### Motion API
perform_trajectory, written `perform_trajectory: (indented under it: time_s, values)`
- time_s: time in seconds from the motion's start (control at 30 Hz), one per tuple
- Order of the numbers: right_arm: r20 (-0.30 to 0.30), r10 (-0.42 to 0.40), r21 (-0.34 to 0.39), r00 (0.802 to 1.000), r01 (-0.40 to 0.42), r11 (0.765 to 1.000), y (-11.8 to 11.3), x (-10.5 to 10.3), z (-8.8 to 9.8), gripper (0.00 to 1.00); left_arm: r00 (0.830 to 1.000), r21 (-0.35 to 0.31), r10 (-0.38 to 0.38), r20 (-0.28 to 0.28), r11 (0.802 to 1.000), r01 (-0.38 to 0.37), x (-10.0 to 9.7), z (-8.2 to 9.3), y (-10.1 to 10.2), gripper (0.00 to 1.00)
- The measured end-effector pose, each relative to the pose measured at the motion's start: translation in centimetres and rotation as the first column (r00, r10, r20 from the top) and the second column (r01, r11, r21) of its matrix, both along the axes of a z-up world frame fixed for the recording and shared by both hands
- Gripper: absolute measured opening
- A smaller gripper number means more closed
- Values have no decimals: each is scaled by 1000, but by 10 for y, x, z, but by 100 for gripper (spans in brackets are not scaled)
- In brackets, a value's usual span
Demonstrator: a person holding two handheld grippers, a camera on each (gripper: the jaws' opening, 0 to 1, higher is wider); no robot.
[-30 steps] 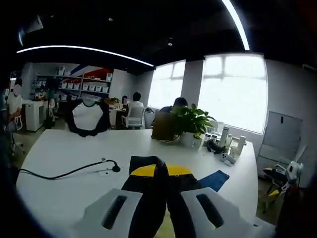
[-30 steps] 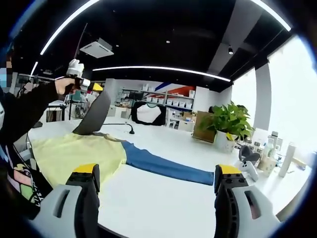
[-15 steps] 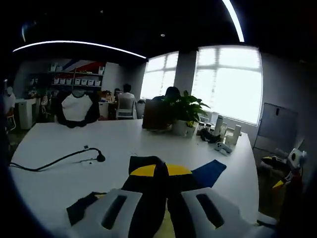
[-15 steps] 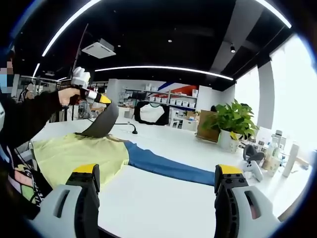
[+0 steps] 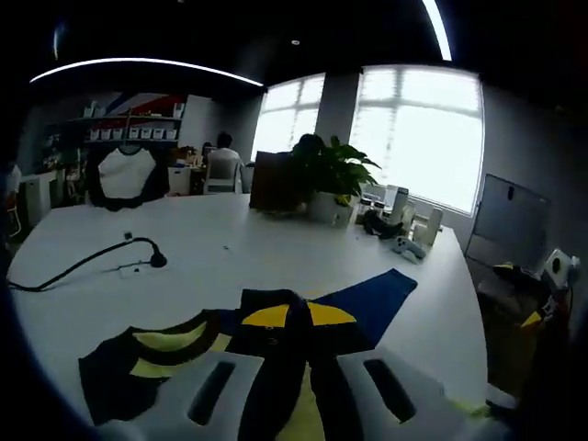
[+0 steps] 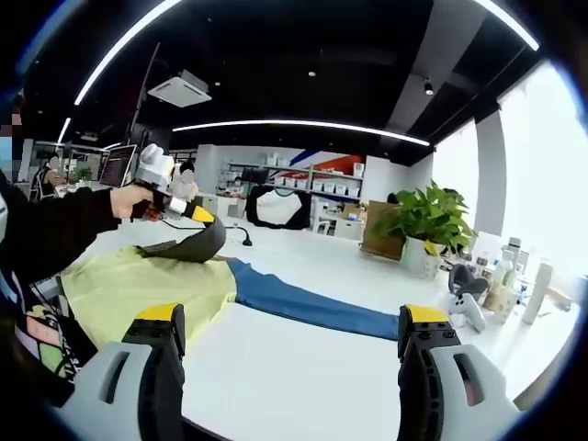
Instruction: Fold the garment on the visible template until the final outline fits inside the template.
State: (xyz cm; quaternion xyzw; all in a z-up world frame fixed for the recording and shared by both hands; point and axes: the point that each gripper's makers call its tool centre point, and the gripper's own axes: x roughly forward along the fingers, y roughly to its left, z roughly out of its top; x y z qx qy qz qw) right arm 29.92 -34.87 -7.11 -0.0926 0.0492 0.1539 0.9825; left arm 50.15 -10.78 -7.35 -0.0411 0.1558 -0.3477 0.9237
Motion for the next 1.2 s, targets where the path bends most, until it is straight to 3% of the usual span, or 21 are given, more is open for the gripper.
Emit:
perform_trajectory:
  time_s: [0.33, 0.77, 1.2]
  values:
    - [-11, -8, 7, 1000, 8, 1000, -7, -2, -5, 99, 995, 32, -30, -91, 999, 33, -13, -44, -22, 5]
    - [-21, -30, 17, 999, 31, 999, -20, -1, -11, 99, 979, 82, -102, -177, 990, 117, -36, -83, -45, 5]
    - [-27, -30, 25, 999, 31, 999, -24, -4, -16, 99, 966, 156, -174, -192, 966, 205, -51, -111, -58, 6]
